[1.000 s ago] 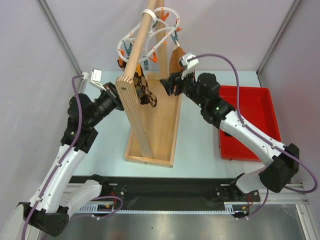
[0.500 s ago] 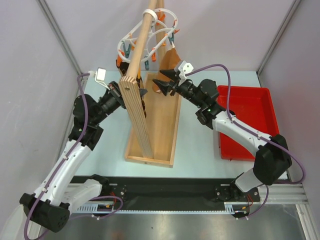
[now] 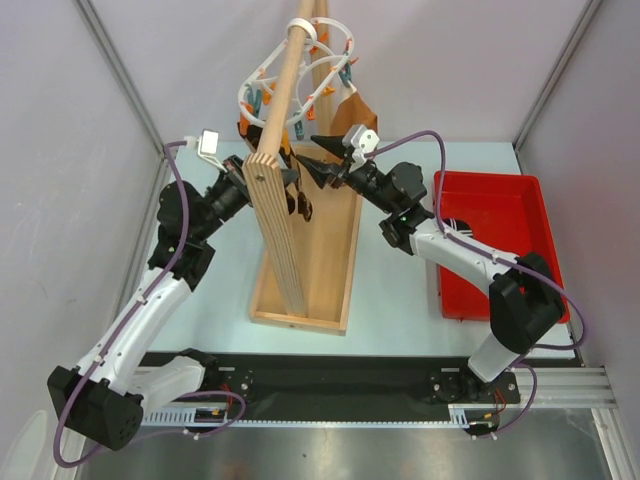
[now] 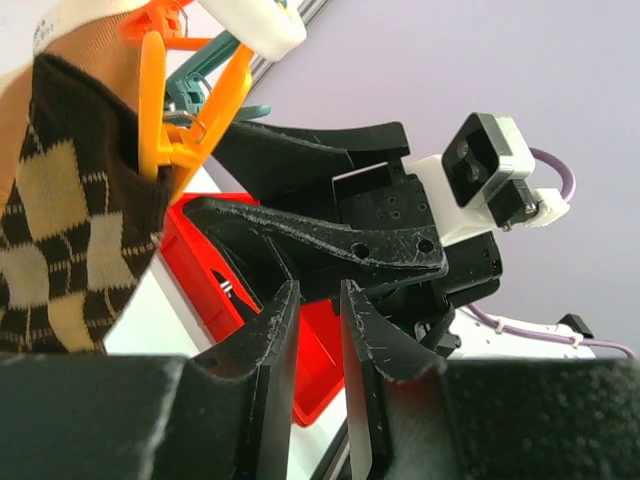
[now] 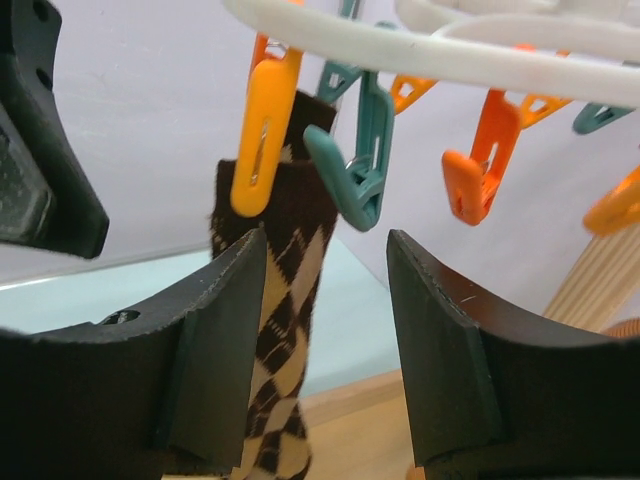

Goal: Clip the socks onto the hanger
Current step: Rotate the hanger.

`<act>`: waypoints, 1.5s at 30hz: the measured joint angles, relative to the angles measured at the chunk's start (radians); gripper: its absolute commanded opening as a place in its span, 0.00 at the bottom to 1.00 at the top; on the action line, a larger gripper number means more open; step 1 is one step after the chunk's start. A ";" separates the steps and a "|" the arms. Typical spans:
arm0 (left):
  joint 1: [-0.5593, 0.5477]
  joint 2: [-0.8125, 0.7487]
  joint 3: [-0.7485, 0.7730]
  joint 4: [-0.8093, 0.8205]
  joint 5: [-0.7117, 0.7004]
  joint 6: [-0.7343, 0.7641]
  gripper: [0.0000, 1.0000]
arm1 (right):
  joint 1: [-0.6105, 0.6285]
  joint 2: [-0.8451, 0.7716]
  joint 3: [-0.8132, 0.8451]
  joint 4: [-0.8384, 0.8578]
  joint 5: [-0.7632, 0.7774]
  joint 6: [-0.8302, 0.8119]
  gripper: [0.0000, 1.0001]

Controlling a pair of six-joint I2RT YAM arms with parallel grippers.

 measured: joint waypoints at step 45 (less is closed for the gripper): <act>-0.041 0.129 0.010 0.222 -0.151 -0.034 0.49 | -0.021 -0.045 0.449 -0.705 -0.038 0.089 0.00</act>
